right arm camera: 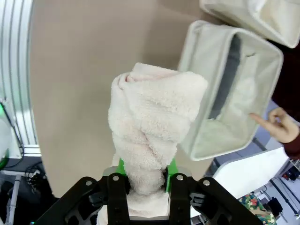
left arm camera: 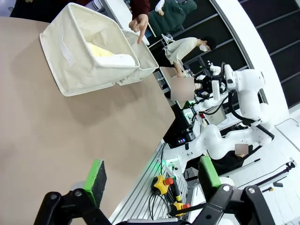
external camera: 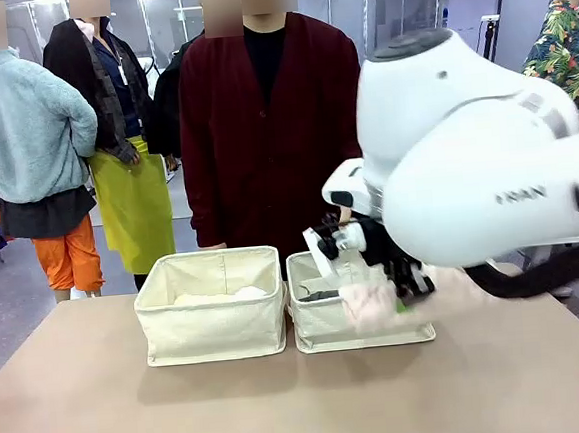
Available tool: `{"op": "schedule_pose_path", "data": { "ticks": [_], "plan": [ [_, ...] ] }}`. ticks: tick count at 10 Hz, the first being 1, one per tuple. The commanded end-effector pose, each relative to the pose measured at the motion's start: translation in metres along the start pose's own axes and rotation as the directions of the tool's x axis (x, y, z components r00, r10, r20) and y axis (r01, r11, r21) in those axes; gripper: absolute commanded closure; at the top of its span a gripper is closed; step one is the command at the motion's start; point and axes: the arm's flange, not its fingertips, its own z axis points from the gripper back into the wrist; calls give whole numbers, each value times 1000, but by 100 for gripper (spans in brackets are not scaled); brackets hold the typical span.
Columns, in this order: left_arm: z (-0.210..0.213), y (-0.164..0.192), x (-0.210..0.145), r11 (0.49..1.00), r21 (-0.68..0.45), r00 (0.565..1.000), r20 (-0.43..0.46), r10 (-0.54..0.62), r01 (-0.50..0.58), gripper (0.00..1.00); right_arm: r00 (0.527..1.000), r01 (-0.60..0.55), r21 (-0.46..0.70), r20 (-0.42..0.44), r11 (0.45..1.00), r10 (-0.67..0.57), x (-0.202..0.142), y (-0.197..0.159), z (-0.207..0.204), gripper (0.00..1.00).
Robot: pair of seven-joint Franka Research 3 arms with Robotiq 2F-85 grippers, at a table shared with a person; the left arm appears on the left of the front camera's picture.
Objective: Divide the towels into two baskets.
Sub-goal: Pick up one hotel-folded towel from the bottom of the table and place it in the Fabric basket indicated by the person.
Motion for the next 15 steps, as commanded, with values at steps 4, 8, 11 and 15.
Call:
{"op": "schedule_pose_path", "data": {
  "ticks": [4, 8, 11, 15],
  "plan": [
    [3, -5, -3, 1000, -10, 1000, -2, 7, -7, 0, 997, -27, -71, 64, 997, 31, 12, -115, -34, 66],
    [3, -5, -3, 1000, -10, 1000, -2, 7, -7, 0, 994, 33, -99, 107, 994, -23, 8, -160, -87, 66],
    [3, -5, -3, 1000, -10, 1000, -2, 7, -7, 0, 991, 111, -69, 76, 991, -106, 7, -179, -120, 66],
    [3, -5, -3, 1000, -10, 1000, -2, 7, -7, 0, 989, 132, -61, 79, 989, -128, 2, -178, -127, 0]
  ]
}}
